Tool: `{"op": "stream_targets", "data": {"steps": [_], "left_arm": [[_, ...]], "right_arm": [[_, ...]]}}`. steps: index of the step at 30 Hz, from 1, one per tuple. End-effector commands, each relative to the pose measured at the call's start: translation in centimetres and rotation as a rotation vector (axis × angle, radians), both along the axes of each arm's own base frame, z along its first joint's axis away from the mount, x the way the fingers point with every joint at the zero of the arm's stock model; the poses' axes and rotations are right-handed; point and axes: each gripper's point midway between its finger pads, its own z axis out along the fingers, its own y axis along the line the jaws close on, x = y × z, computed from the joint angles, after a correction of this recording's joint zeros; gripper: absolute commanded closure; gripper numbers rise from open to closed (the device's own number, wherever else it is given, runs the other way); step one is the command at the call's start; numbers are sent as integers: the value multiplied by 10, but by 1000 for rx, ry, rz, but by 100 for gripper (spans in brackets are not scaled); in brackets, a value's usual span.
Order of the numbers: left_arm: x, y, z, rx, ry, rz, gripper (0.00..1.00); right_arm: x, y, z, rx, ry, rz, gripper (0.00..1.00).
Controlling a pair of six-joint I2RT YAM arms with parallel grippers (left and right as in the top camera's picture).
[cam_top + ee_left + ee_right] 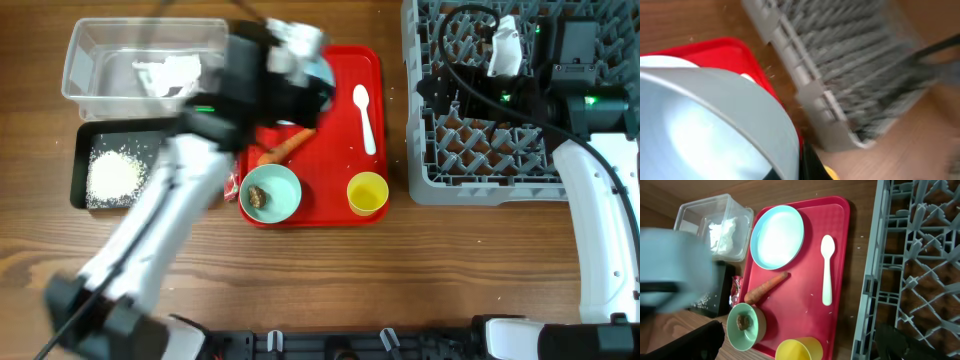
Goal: Sort waste into correct bins and load items into the dishwasher rack
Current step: 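Return the empty blue bowl to the red tray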
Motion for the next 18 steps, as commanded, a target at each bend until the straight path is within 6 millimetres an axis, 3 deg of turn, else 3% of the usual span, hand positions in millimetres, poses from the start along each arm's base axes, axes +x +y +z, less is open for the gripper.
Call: {"op": "stream_targets", "data": {"steps": [1, 4, 8, 10, 14, 16, 18], "left_arm": [[19, -17, -71, 301, -51, 98, 96], [15, -42, -134, 371, 31, 32, 96], [7, -52, -180, 406, 111, -16, 95], [-1, -59, -192, 405, 143, -49, 95], [-7, -61, -194, 413, 151, -61, 89], [-9, -59, -195, 421, 162, -63, 83], [-13, -56, -198, 437, 182, -66, 69]], "right_arm": [[3, -2, -2, -16, -9, 9, 0], [4, -4, -3, -29, -7, 0, 0], [4, -5, -4, -35, -4, -4, 0], [4, -5, -4, -35, -5, -4, 0], [4, -5, -4, -35, -5, -4, 0], [4, -5, -4, -35, -5, -4, 0], [4, -5, -4, -35, -4, -4, 0]]}}
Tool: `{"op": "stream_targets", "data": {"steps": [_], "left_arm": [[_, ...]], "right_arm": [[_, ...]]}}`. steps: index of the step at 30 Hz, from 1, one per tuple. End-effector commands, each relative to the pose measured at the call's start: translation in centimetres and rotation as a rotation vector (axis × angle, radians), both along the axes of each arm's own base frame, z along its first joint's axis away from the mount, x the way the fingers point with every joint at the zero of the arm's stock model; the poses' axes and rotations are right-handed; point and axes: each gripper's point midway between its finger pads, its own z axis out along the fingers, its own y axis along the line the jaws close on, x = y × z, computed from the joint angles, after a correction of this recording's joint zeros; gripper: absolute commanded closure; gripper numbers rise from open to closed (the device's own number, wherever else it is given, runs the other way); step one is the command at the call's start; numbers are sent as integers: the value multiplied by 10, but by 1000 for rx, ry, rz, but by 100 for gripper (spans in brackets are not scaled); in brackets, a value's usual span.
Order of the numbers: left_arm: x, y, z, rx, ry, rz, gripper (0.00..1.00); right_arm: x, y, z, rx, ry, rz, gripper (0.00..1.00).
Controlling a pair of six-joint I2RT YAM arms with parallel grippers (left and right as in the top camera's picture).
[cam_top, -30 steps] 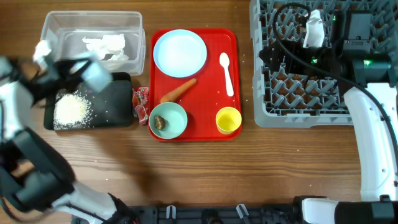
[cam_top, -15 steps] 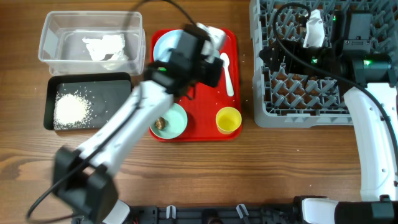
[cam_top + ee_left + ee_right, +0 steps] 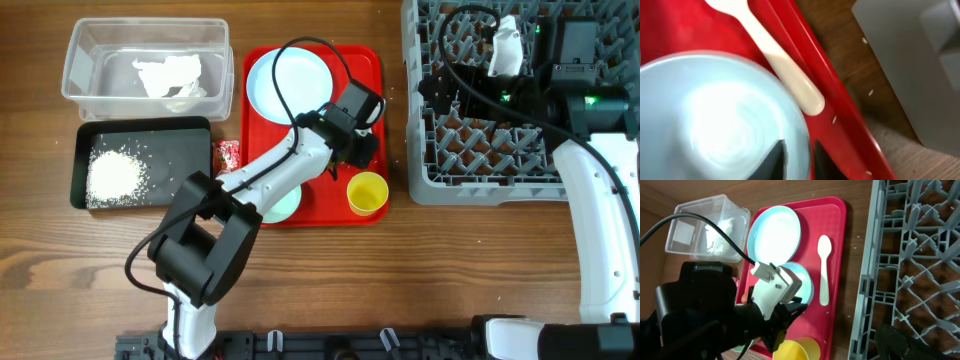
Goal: Sort waste into correct bins and load items into the dishwasher rack
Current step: 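Return the empty blue bowl to the red tray, then grasp the green bowl with the food scrap using the left gripper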
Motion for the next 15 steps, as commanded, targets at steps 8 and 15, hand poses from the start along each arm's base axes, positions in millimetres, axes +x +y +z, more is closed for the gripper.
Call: {"op": "stream_targets", "data": {"steps": [8, 15], "left_arm": [[11, 42, 56, 37, -24, 120, 32], [-23, 98, 60, 150, 134, 185, 35]], "right_arm": [[3, -3, -3, -23, -5, 5, 0], [3, -3, -3, -25, -5, 3, 0]]}}
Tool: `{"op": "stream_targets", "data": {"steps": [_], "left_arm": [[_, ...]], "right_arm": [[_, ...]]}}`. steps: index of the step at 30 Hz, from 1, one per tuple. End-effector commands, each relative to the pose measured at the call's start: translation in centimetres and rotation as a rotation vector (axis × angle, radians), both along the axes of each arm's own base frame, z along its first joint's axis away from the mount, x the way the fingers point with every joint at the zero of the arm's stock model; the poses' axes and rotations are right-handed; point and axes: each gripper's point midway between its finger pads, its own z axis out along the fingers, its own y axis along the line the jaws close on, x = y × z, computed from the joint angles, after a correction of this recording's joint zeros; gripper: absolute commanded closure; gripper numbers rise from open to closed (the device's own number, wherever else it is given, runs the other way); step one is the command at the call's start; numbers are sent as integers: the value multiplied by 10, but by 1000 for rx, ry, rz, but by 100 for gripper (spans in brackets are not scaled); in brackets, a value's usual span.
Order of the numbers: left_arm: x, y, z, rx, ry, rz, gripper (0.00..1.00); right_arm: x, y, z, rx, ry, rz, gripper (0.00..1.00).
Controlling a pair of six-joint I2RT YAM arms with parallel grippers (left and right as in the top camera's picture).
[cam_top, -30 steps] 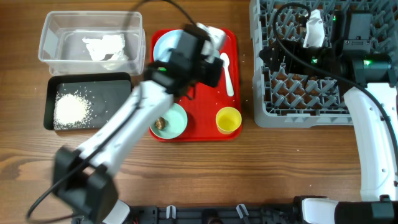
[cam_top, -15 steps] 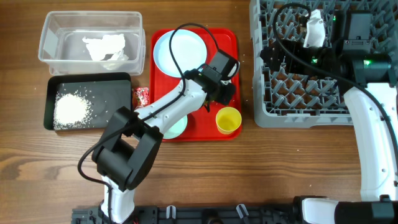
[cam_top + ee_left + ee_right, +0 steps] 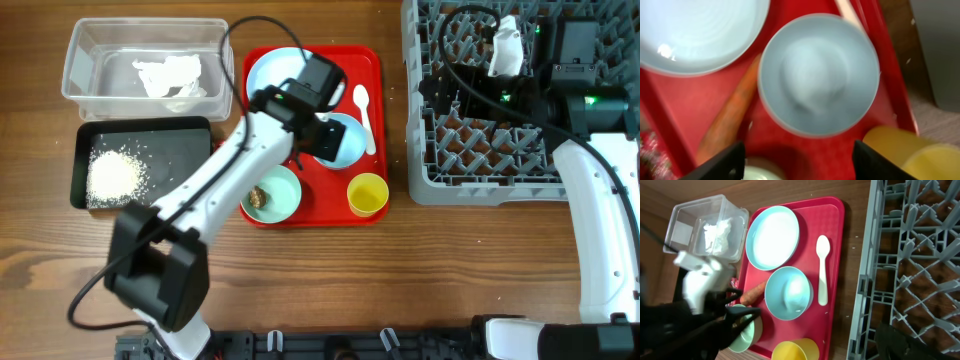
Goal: Sort waste into correct bins and load items into the dishwasher rack
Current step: 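Grasp the green bowl with the food scrap using the left gripper, then tip the green bowl over the black tray to dump the scrap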
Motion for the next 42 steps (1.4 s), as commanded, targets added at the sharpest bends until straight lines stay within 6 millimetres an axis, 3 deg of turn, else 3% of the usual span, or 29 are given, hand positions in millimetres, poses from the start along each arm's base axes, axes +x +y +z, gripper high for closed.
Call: {"op": "stream_targets", "data": {"steps": [1, 7, 11, 14, 20, 23, 25, 28, 32, 34, 36, 42], "left_arm": [[-17, 17, -9, 49, 78, 25, 36], [-64, 37, -54, 134, 240, 9, 35], [-78, 45, -72, 155, 282, 26, 37], [-79, 43, -83, 128, 278, 58, 50], [-80, 41, -90, 102, 279, 99, 94], [-77, 36, -87, 75, 272, 98, 96], [-71, 33, -75, 64, 256, 99, 96], [-53, 27, -34, 25, 202, 108, 96], [-23, 38, 52, -72, 61, 165, 96], [-17, 55, 74, -109, 19, 208, 96], [-13, 85, 86, -152, 18, 290, 96], [-11, 177, 85, -406, 147, 453, 96]], "right_arm": [[3, -2, -2, -18, -5, 8, 0], [3, -2, -3, -18, -2, 8, 0], [1, -2, -7, -18, 8, 8, 0], [-1, -2, -13, -18, 26, 8, 0], [-1, -2, -13, -18, 25, 8, 0], [0, -2, -13, -18, 24, 8, 0], [-1, -2, -13, -18, 25, 8, 0], [-1, -2, -13, -18, 25, 7, 0], [0, -2, -13, -18, 21, 7, 0], [1, -2, -13, -19, 18, 8, 0], [2, -2, -12, -19, 12, 8, 0], [3, -5, -13, -35, 9, -4, 0]]}}
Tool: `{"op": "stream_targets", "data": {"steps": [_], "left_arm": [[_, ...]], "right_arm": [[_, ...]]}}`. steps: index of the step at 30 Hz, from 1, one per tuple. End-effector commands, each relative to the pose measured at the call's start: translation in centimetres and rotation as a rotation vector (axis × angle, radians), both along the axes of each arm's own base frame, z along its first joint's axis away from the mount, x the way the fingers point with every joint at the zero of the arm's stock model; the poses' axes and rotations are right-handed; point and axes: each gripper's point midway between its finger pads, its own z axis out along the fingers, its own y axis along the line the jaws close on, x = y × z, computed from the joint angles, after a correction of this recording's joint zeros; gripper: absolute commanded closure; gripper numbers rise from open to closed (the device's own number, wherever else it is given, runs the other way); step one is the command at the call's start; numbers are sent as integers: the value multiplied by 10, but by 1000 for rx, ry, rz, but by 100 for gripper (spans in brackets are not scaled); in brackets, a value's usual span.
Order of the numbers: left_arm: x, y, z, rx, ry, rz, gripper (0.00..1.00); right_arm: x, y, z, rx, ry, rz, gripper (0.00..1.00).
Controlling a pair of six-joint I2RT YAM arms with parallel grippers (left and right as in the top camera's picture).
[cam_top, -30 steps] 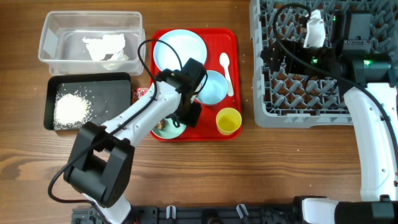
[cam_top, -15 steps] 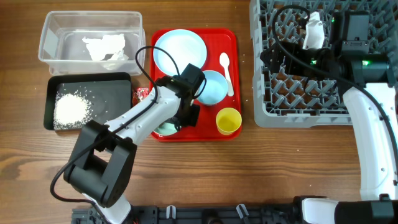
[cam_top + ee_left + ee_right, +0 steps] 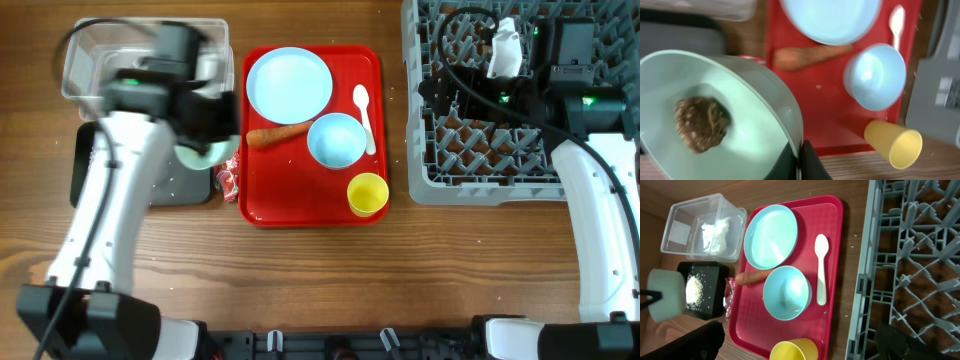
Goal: Sort waste into correct bins and load items into the dishwasher rack
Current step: 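Tip the green bowl over the black tray to dump the scrap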
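Note:
My left gripper point(image 3: 801, 152) is shut on the rim of a pale green bowl point(image 3: 715, 125) with a brown lump of food point(image 3: 700, 123) in it. In the overhead view the green bowl point(image 3: 200, 152) hangs left of the red tray point(image 3: 300, 205), over the right end of the black tray point(image 3: 80, 150). On the red tray are a blue plate point(image 3: 290, 85), a carrot point(image 3: 280, 135), a blue bowl point(image 3: 335, 140), a white spoon point(image 3: 365, 115) and a yellow cup point(image 3: 367, 193). My right gripper point(image 3: 797, 347) stands open, nothing in it, above the grey dishwasher rack point(image 3: 510, 110).
A clear bin point(image 3: 100, 45) with white tissue sits at the back left. The black tray holds white grains point(image 3: 112, 172). A red wrapper point(image 3: 228, 180) lies on the table between the black tray and the red tray.
My left gripper was open above the blue bowl, and the green bowl stood at the tray's front left. Now it is shut on the green bowl and holds it left of the tray. The carrot lies flatter.
First my left gripper held the blue bowl above the red tray. Then it was low on the tray with that bowl beside the spoon. Then the blue bowl stood on the tray with the gripper open above it. Now the gripper holds the green bowl over the black tray's end.

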Motion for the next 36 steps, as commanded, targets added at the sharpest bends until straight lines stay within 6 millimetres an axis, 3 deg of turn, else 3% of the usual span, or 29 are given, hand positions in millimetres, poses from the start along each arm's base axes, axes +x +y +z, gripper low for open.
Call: {"op": "stream_targets", "data": {"steps": [1, 5, 11, 18, 26, 28, 30, 36], "left_arm": [[0, 37, 1, -231, -1, 32, 96], [-3, 79, -10, -403, -53, 104, 96], [3, 137, -23, -672, -325, 206, 96], [3, 174, -32, -772, -487, 231, 96], [14, 184, -46, -829, -584, 148, 96], [17, 184, -60, -875, -588, 137, 96], [14, 179, -48, -1014, -638, 94, 96], [10, 175, -52, -1113, -524, 194, 96]], "right_arm": [[3, -5, -9, -35, 6, -4, 0], [3, -5, -8, -34, 6, -4, 0], [2, -5, -9, -32, 9, -6, 0], [1, -5, -9, -33, 15, -6, 0], [1, -5, -9, -32, 16, -7, 0], [1, -5, -10, -33, 18, -6, 0], [1, -5, -10, -33, 19, -6, 0], [1, -5, -10, -33, 19, -6, 0]]}}
